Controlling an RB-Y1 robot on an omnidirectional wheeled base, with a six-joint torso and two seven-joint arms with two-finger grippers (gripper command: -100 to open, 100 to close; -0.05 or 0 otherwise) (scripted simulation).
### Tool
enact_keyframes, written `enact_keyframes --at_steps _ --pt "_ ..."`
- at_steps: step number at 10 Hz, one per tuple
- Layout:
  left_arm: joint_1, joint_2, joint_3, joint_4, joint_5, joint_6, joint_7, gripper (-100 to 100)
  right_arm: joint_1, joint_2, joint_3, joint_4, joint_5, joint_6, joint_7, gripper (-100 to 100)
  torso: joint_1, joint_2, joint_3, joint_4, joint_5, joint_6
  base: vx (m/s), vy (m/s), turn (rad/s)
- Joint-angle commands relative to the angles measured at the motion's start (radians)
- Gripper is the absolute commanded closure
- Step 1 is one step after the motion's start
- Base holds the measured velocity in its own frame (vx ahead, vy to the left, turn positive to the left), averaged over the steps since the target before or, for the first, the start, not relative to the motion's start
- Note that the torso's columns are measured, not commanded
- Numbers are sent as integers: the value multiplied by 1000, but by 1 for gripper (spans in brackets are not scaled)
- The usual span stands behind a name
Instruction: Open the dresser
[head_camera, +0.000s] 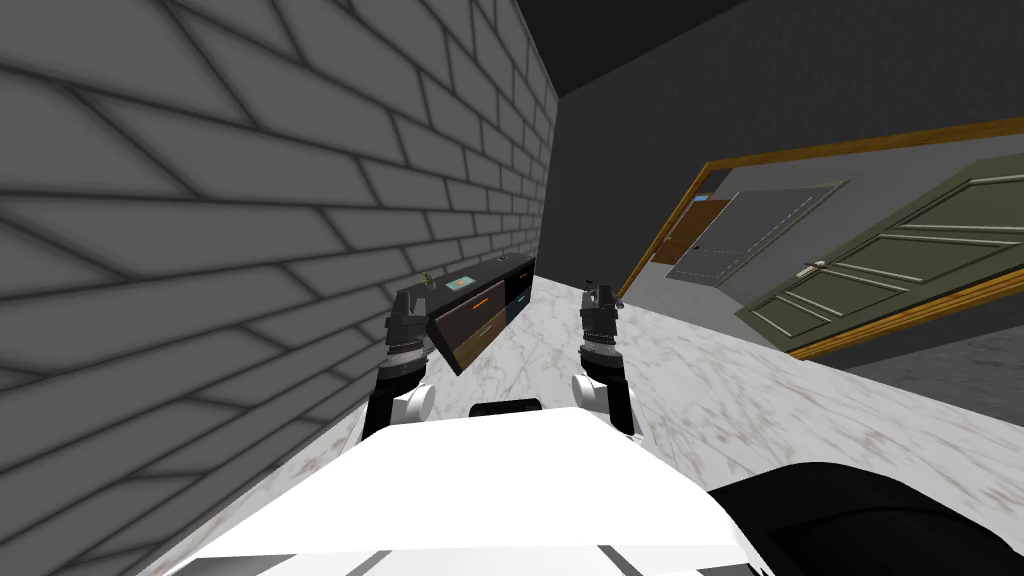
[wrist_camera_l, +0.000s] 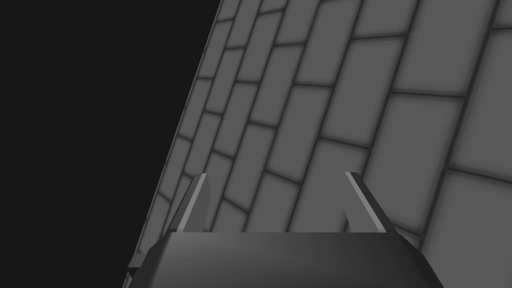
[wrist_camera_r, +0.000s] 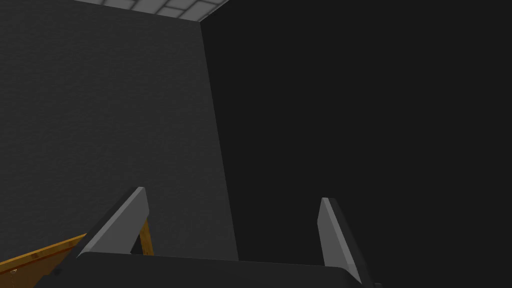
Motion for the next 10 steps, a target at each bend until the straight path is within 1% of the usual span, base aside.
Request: enact_keyframes --at_steps 1,3,9,10 --pt "0 0 0 0 0 0 0 0 0 0 0 0 0 0 0 0 0 40 -82 41 0 0 0 0 0" --pt "0 0 0 0 0 0 0 0 0 0 0 0 0 0 0 0 0 175 -351 176 0 0 0 0 0" --pt "0 0 0 0 0 0 0 0 0 0 0 0 0 0 0 0 0 618 -1234 617 0 0 0 0 0" --pt "-3 35 5 8 4 4 2 -100 0 0 0 0 0 0 0 0 0 691 -1382 691 0 0 32 -11 33"
